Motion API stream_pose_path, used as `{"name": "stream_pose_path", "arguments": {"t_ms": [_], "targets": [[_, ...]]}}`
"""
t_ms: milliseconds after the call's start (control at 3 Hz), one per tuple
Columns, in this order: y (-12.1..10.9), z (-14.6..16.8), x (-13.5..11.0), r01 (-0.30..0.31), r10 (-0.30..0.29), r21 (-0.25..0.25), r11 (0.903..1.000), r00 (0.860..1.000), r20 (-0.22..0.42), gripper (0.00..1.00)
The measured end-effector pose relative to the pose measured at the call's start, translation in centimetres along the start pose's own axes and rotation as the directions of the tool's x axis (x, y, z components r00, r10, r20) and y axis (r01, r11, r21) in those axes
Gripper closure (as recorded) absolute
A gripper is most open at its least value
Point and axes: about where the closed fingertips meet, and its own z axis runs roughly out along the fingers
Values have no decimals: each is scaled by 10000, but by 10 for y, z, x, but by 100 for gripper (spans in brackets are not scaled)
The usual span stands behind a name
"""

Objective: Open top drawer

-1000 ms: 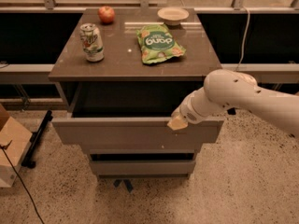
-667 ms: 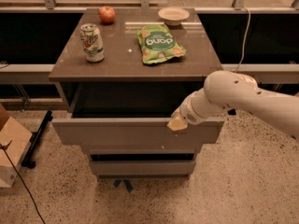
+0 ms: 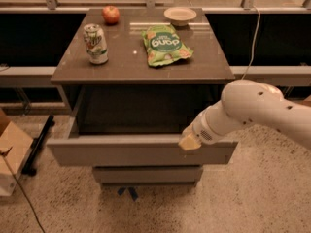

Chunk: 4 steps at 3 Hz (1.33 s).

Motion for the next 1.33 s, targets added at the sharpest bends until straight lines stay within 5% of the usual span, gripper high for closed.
{"name": "stream_pose_path", "arguments": {"t_ms": [1000, 1333], "targets": [[2, 1, 0, 25, -25, -25, 10000, 10000, -14, 5], [4, 4, -1, 348, -351, -137, 9993, 9990, -266, 0]]}}
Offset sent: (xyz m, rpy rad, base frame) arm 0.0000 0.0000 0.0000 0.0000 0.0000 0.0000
